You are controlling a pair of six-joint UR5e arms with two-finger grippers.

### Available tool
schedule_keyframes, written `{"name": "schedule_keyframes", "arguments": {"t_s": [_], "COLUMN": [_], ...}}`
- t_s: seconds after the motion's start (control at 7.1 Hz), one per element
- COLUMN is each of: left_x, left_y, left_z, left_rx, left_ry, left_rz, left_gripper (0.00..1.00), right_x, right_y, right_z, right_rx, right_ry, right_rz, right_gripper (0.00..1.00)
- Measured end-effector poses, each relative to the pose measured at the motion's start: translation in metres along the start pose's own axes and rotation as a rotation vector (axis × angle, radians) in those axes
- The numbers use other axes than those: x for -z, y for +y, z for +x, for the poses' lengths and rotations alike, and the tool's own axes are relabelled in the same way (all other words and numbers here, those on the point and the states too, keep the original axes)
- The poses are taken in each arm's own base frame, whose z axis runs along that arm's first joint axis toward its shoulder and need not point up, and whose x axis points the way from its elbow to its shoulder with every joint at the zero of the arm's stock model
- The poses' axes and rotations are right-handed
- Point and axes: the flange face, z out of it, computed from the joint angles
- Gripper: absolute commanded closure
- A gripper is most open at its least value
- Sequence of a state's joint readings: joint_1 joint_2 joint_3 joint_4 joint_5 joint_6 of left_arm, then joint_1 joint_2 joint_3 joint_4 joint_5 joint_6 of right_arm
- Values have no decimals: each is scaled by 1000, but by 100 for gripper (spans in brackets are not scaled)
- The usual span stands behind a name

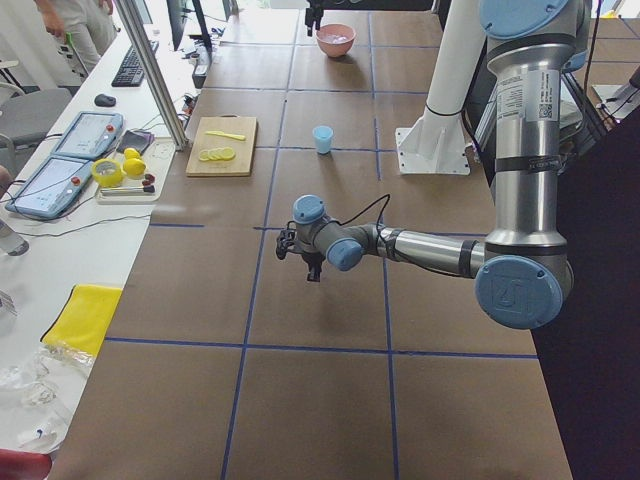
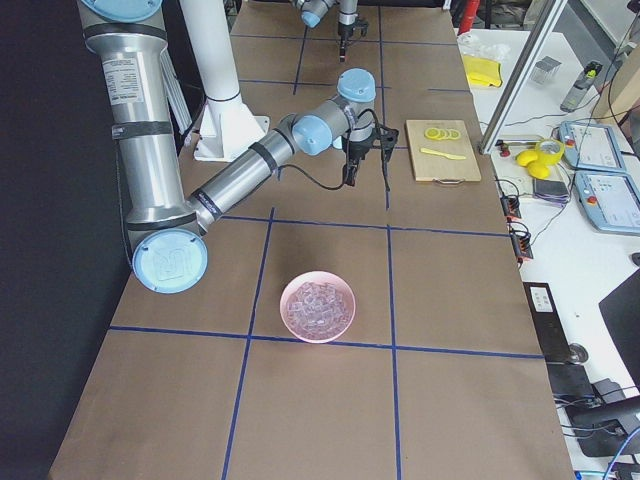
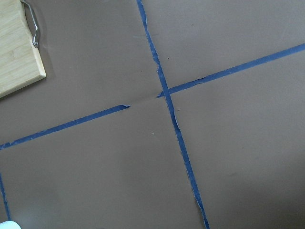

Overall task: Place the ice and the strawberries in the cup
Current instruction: 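Lower the left gripper onto the red strawberry and close on it, then carry the strawberry with the left gripper over the light-blue cup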

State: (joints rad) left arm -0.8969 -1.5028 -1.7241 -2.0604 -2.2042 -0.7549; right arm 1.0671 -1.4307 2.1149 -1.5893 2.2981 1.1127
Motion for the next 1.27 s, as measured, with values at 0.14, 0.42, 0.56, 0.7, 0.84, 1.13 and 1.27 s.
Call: {"name": "schedule_keyframes", "arguments": {"t_s": [0.14, 0.42, 0.56, 0.7, 0.84, 1.13, 1.27], "left_x": [33, 107, 127, 131, 130, 127, 112], "left_y": [-1, -11, -7, 3, 15, 27, 18], "left_z": [39, 153, 216, 280, 338, 430, 474], "left_rx": [24, 76, 91, 101, 103, 78, 76], "left_ry": [50, 123, 150, 162, 149, 98, 66], "left_rz": [4, 17, 29, 45, 57, 109, 139], "left_gripper": [100, 100, 100, 100, 100, 100, 100], "right_x": [-1, -4, -5, -4, -3, -2, -3], "right_y": [0, -1, -3, -7, -10, -12, -12], "right_z": [2, 11, 20, 35, 47, 63, 69], "right_rx": [1, 9, 22, 42, 59, 73, 76], "right_ry": [2, 15, 24, 36, 44, 54, 60], "right_rz": [0, -4, -4, -3, -3, -7, -9], "right_gripper": [1, 1, 1, 1, 1, 1, 1]}}
